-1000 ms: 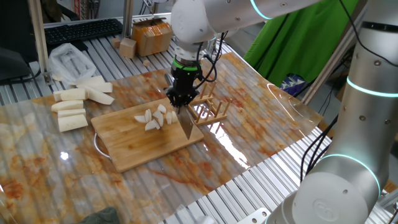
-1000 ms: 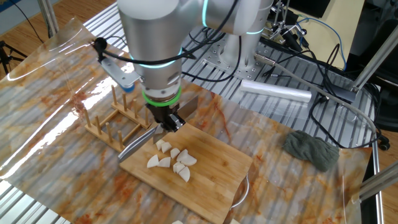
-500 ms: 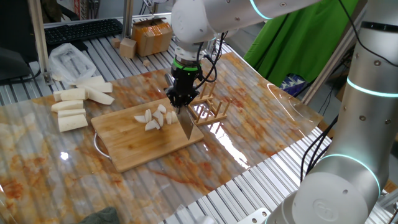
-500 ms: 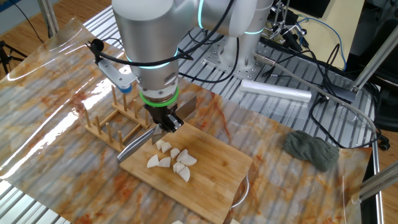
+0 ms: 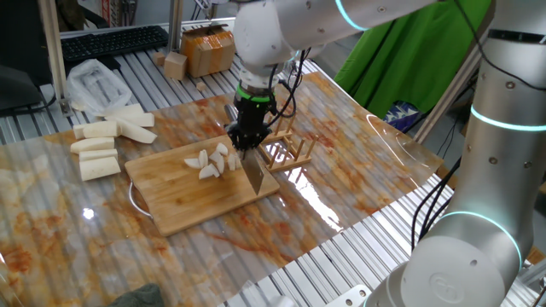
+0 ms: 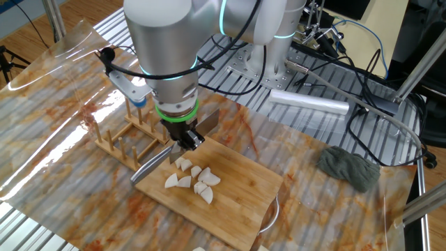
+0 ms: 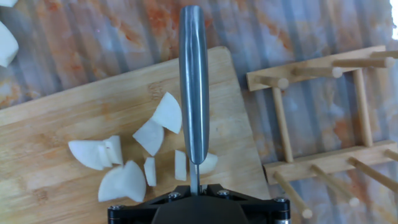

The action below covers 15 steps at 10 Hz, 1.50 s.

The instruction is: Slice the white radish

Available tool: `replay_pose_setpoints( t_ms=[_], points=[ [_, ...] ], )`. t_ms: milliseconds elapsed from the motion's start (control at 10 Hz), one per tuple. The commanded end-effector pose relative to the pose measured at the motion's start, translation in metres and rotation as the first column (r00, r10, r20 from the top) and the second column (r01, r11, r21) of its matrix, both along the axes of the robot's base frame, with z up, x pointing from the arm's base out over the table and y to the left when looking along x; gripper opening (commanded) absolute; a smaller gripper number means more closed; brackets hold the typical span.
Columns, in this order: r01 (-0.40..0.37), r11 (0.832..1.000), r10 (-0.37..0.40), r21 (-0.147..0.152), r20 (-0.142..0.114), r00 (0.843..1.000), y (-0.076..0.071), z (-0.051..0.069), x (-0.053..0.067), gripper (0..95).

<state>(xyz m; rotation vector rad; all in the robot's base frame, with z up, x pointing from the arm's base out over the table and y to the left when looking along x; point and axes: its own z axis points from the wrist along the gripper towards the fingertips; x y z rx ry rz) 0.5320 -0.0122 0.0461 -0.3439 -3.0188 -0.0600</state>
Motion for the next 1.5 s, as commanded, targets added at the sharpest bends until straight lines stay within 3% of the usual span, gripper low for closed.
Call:
replay_pose_setpoints(
  t_ms=[100, 800, 900, 1200, 1400, 1500],
  points=[
    [0.0, 1.0, 0.0, 0.002, 0.001, 1.0, 0.001, -0.007, 0.001, 0.0],
    [0.0, 1.0, 0.0, -0.008, -0.001, 1.0, 0.0, 0.004, 0.001, 0.0],
    [0.0, 1.0, 0.0, -0.003, -0.002, 1.0, 0.0, 0.002, 0.002, 0.0],
    [0.004, 1.0, -0.004, 0.01, 0.028, 1.0, 0.002, -0.026, 0.004, 0.0],
    [0.014, 1.0, -0.014, 0.02, 0.008, 1.0, 0.003, -0.015, 0.004, 0.0],
    [0.025, 1.0, -0.025, 0.015, -0.002, 1.0, 0.008, -0.004, 0.005, 0.0]
  ],
)
